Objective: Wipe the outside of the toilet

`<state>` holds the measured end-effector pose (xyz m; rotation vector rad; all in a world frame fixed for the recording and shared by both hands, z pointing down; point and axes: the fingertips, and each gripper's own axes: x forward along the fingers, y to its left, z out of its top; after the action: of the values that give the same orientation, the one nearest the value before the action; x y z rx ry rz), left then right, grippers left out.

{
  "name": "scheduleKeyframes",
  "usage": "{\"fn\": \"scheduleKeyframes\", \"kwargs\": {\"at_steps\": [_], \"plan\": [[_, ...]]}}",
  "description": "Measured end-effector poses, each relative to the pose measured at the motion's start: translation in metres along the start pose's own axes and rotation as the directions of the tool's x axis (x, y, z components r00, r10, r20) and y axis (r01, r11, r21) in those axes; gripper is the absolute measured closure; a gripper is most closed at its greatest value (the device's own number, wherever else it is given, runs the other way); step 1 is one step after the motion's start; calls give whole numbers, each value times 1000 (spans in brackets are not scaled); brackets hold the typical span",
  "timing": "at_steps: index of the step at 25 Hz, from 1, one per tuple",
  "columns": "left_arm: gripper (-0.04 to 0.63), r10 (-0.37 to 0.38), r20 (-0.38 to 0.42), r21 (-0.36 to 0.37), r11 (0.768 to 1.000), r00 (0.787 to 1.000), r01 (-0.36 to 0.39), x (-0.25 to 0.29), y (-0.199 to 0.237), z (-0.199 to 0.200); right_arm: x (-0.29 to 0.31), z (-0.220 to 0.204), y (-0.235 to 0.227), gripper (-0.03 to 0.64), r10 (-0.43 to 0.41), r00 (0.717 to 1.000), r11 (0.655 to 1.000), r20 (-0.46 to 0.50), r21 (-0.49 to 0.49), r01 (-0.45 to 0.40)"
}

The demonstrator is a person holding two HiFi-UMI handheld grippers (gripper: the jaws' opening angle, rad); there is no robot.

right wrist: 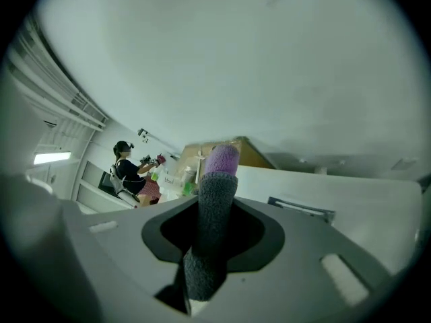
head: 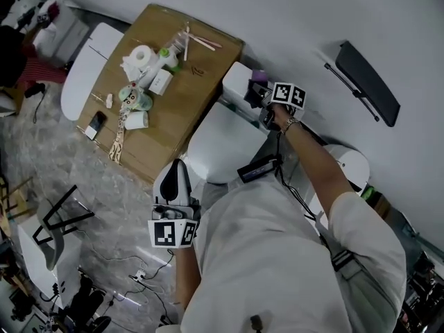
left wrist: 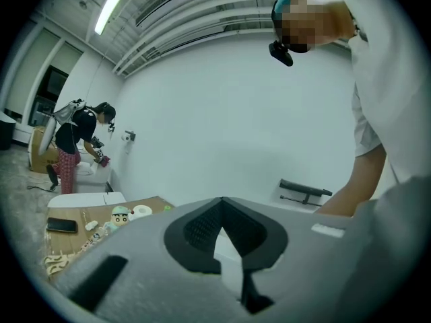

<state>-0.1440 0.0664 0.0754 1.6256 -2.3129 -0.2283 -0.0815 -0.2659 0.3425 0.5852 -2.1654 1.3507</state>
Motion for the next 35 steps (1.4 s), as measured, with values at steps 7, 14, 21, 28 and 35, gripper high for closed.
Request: {"fn": "scheduleKeyframes", "kwargs": {"at_steps": [7,14,21,28,35], "plan": [[591,88,-23,7,996,996,-88,-33,37,0,71,-27,24,511,-88,991,995,-100,-65,82],[591,119,-38,7,993,992,-119,-70,90,0,99,-42,12,511,-203,978,979,-46,13,204],[591,29,-57,22,999,998,-27,-61,120,-5,88,-54,-9,511,-219,976,971,3,102,217],[591,-108,-56,35,993,993,110,-29,105,-6,47,-80,-41,511,-292,956,954,-34,56,294],[591,-233,-69,47,971,970,236,3,56,-8,-6,-89,-80,511,-259,966,956,15,149,255]]}}
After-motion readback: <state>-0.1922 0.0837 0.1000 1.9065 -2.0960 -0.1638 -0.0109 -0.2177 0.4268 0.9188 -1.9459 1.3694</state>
